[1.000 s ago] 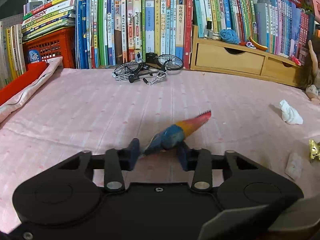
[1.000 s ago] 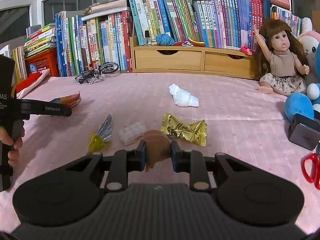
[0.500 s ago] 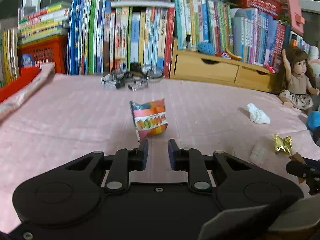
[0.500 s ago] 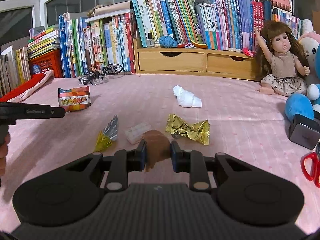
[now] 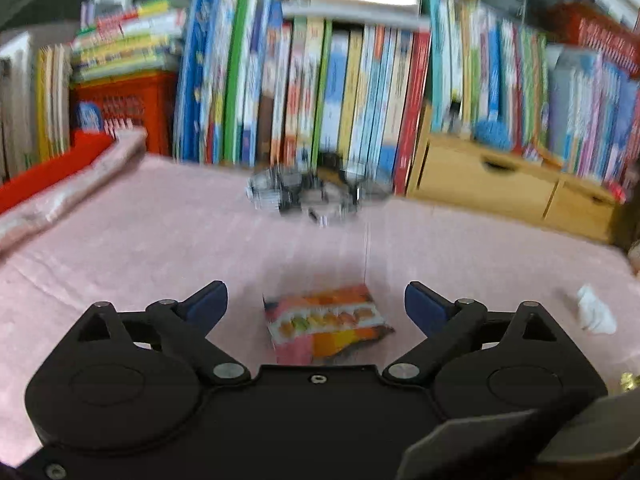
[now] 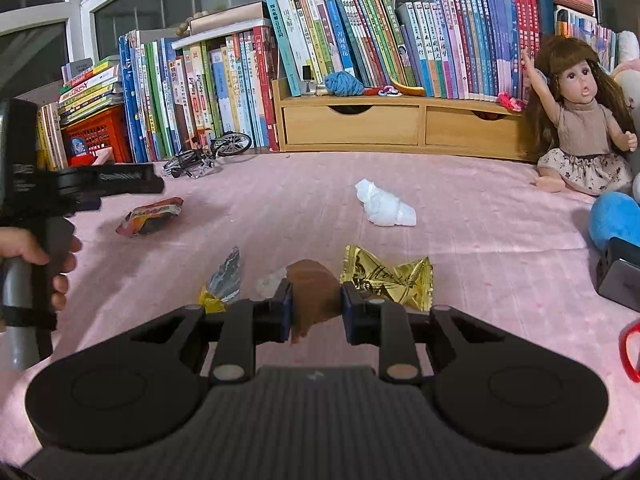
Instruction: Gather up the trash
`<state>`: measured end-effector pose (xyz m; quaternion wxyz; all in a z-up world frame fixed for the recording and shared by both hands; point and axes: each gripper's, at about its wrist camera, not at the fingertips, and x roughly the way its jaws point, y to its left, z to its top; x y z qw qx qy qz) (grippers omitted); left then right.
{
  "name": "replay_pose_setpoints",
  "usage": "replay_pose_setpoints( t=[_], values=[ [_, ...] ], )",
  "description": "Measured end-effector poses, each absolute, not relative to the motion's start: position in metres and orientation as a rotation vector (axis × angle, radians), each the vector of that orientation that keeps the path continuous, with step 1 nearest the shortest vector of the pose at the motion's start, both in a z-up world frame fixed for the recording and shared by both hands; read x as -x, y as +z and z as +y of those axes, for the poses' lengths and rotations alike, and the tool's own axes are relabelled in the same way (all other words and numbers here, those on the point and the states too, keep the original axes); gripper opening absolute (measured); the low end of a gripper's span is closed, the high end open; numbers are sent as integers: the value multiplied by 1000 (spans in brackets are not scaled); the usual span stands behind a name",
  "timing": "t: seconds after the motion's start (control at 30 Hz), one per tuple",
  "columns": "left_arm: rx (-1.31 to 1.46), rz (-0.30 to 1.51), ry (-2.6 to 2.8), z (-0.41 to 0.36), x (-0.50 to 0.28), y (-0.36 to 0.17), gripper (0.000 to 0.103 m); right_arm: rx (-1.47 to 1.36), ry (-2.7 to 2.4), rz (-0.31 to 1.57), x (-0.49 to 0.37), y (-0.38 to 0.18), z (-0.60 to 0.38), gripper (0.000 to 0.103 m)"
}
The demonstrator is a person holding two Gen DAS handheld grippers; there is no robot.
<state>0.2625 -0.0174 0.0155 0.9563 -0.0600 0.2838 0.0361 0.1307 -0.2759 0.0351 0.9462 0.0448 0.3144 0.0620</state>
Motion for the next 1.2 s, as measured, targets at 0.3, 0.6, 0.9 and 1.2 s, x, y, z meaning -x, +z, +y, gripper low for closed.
replay_pose_setpoints(
  t=[0.3,0.6,0.9,1.2],
  values=[
    [17,655,72,-38,-264,-7,45,-113,138,646,-133,30,-279,30],
    [67,646,5,-39,-240,3,9,-121,153,637,-129,32,-280,30],
    [75,622,-89,-24,-179,13,10,-162,293,713,-134,38,-272,30],
    [107,636,-123,5,-127,26,54,-140,437,742,-145,53,-243,75]
  ],
)
